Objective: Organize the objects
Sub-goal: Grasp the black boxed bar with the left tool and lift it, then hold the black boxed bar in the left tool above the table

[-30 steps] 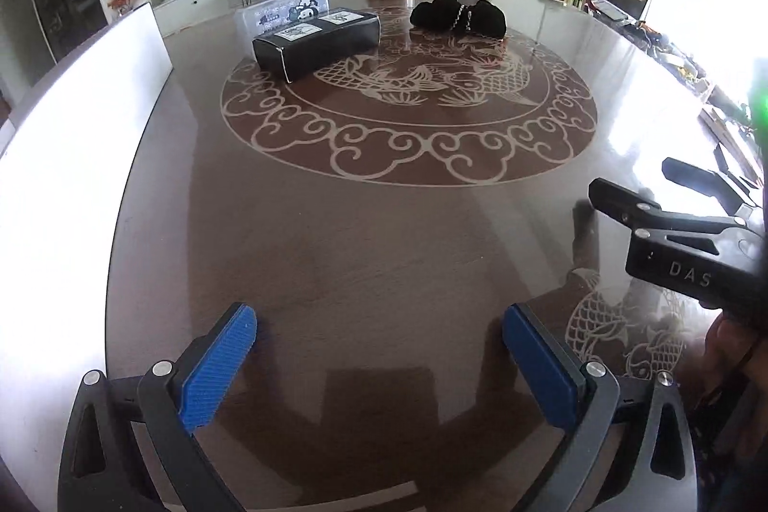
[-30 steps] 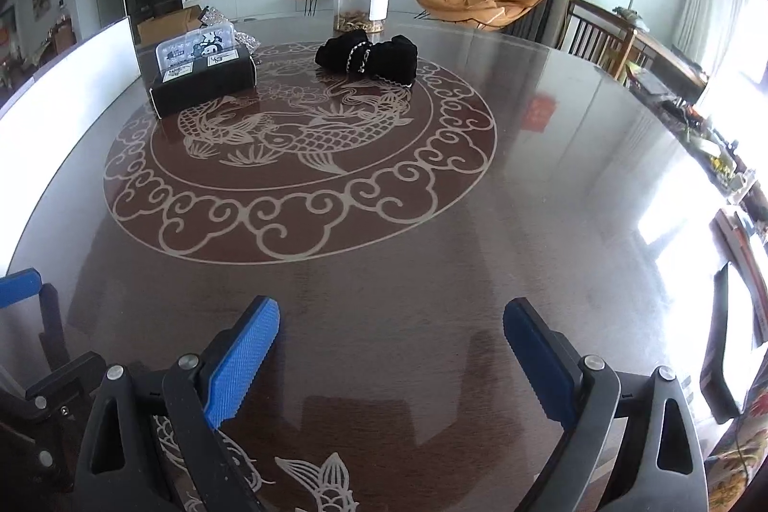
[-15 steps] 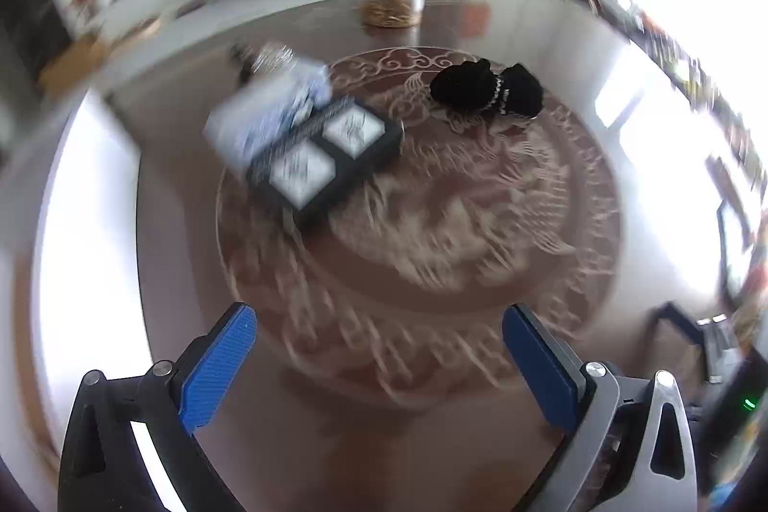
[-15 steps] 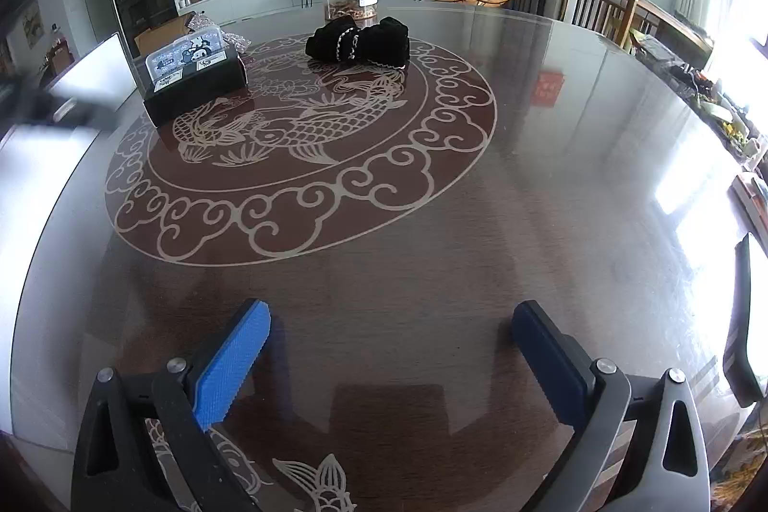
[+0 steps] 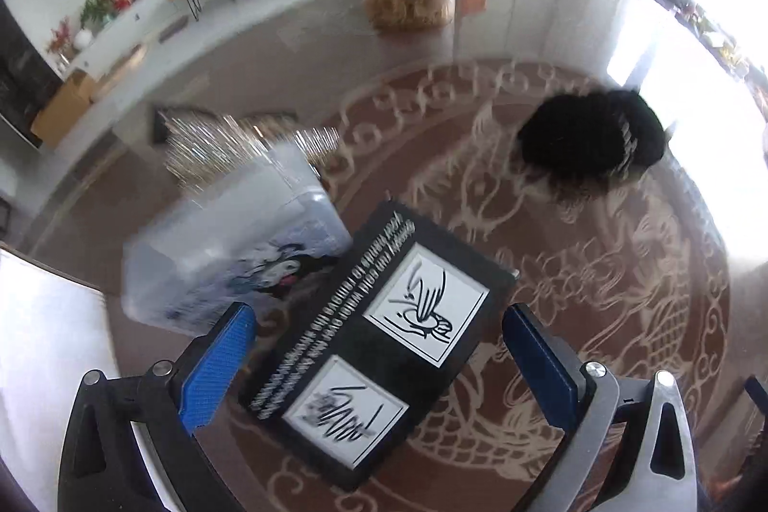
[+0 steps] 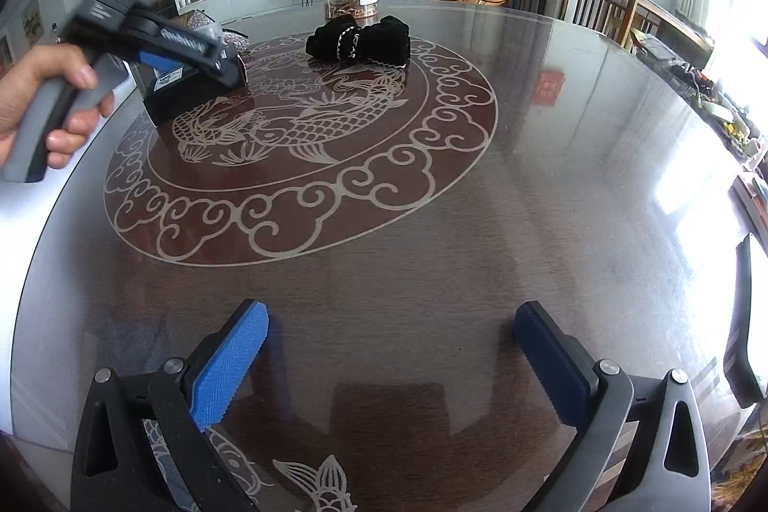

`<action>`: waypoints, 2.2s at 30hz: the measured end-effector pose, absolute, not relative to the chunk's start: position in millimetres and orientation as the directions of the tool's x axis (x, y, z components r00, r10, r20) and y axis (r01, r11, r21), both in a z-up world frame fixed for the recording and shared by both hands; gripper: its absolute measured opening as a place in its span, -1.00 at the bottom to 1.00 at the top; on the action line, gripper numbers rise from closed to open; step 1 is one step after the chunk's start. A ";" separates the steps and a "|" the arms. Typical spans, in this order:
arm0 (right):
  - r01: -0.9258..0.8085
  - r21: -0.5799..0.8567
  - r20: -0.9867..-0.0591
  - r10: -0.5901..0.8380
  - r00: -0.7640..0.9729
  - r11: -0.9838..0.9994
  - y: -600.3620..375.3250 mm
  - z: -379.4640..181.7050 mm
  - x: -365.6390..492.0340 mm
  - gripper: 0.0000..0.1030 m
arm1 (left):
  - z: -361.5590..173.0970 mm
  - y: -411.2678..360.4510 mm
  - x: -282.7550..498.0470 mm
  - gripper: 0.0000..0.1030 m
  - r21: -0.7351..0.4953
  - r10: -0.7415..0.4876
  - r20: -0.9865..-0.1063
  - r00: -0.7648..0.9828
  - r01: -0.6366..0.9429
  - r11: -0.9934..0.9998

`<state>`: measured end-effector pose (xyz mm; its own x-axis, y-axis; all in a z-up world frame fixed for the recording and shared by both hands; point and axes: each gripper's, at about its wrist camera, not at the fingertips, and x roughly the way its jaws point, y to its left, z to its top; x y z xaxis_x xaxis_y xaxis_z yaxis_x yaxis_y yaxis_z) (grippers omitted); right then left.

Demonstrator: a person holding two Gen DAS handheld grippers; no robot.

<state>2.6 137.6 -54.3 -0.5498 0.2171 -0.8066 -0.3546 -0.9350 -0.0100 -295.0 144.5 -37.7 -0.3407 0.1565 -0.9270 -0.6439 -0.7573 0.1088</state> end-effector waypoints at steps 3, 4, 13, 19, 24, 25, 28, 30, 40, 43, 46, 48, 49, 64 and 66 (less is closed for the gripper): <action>-0.354 -0.010 -0.807 0.217 -0.550 -0.935 137.7 -54.4 2.7 0.99 | -34.0 142.2 -286.7 0.64 0.121 0.183 -0.902 -0.390 -0.637 -0.761; -0.355 -0.010 -0.807 0.217 -0.550 -0.935 137.7 -54.5 2.7 1.00 | -32.5 140.6 -282.5 0.47 0.120 0.190 -0.898 -0.396 -0.637 -0.762; -0.354 -0.010 -0.807 0.217 -0.550 -0.935 137.7 -54.1 3.1 0.99 | -28.3 75.4 -179.7 0.12 -0.029 0.197 -0.882 -0.428 -0.370 -0.929; -0.354 -0.010 -0.807 0.216 -0.550 -0.935 137.6 -54.1 3.0 0.99 | -35.0 37.6 -87.3 0.16 -0.035 0.211 -0.850 -0.483 -0.347 -0.937; -0.354 -0.010 -0.807 0.216 -0.550 -0.935 137.4 -54.1 2.9 0.99 | -42.1 34.2 -86.6 1.00 0.010 0.191 -0.853 -0.486 -0.382 -0.924; -0.354 -0.009 -0.807 0.216 -0.550 -0.935 137.5 -54.1 3.1 0.99 | -42.9 33.6 -93.0 1.00 0.003 0.197 -0.847 -0.494 -0.375 -0.927; -0.354 -0.010 -0.807 0.216 -0.550 -0.935 137.4 -54.2 3.1 0.99 | -43.3 32.4 -92.0 1.00 0.005 0.208 -0.832 -0.515 -0.382 -0.924; -0.354 -0.010 -0.807 0.216 -0.550 -0.935 137.4 -54.2 3.0 0.99 | -45.7 33.7 -90.5 1.00 0.005 0.211 -0.830 -0.517 -0.385 -0.923; -0.353 -0.009 -0.807 0.216 -0.550 -0.935 137.4 -54.3 3.0 0.99 | -44.7 34.2 -89.3 1.00 0.023 0.200 -0.826 -0.527 -0.386 -0.922; -0.353 -0.009 -0.807 0.216 -0.550 -0.936 137.3 -54.3 2.6 0.99 | -43.3 34.1 -91.7 1.00 0.043 0.181 -0.830 -0.528 -0.384 -0.922; -0.353 -0.009 -0.807 0.216 -0.550 -0.935 137.6 -54.3 2.9 0.99 | -44.5 27.6 -96.2 1.00 0.006 0.202 -0.830 -0.519 -0.371 -0.929; -0.356 -0.010 -0.807 0.217 -0.549 -0.935 137.9 -54.4 2.9 0.99 | -45.2 27.1 -97.0 1.00 0.005 0.202 -0.827 -0.525 -0.366 -0.930; -0.358 -0.010 -0.807 0.219 -0.549 -0.934 138.0 -54.4 2.8 0.99 | -45.5 27.1 -97.0 1.00 0.005 0.202 -0.824 -0.529 -0.364 -0.932; -0.361 -0.010 -0.807 0.221 -0.548 -0.933 137.6 -54.1 2.3 0.99 | -46.8 27.4 -95.7 1.00 0.003 0.202 -0.812 -0.548 -0.351 -0.937; -0.361 -0.010 -0.807 0.221 -0.548 -0.933 137.6 -54.1 2.3 0.99 | -46.8 27.5 -95.9 1.00 0.003 0.203 -0.812 -0.548 -0.351 -0.936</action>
<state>2.3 137.6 -54.1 -0.5478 0.2210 -0.8069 -0.3609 -0.9325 -0.0103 -95.9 27.5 -46.8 -0.5475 0.2026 -0.8119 -0.3508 -0.9365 0.0029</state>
